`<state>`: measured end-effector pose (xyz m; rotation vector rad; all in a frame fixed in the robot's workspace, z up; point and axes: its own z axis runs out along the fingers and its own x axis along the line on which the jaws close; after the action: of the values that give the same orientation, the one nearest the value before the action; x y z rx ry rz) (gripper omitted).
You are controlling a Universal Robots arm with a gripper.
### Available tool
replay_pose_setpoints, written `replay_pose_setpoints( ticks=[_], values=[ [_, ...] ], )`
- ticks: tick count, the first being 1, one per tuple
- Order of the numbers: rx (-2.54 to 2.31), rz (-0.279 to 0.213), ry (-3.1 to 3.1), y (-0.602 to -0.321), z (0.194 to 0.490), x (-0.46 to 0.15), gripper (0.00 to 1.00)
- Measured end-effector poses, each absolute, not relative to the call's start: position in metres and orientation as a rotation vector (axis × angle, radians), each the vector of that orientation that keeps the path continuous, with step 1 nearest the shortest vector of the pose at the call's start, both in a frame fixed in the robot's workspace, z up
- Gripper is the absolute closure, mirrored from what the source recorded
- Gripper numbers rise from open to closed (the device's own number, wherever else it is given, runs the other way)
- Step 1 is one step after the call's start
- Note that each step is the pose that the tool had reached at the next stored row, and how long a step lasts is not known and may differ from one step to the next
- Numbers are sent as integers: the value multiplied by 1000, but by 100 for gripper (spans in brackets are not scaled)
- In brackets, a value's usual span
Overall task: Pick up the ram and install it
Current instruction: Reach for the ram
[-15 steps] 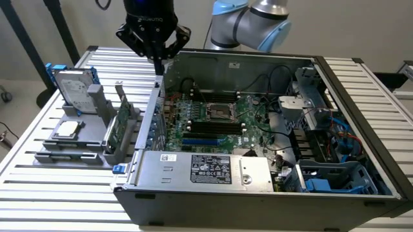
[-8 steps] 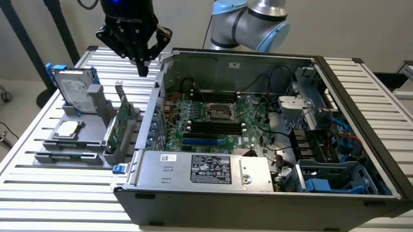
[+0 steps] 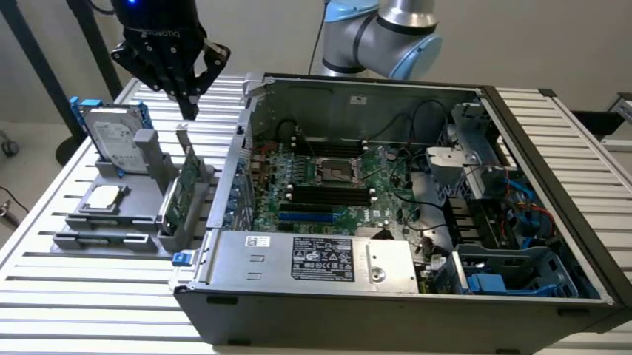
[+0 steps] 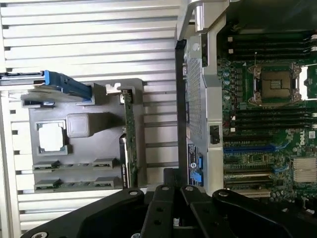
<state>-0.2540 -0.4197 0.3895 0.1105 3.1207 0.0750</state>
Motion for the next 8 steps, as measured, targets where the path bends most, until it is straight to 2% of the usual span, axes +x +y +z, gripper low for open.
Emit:
replay_pose_setpoints(
  ticks=[8],
  values=[
    [111,75,3122,-425,388,-290,89]
  ],
)
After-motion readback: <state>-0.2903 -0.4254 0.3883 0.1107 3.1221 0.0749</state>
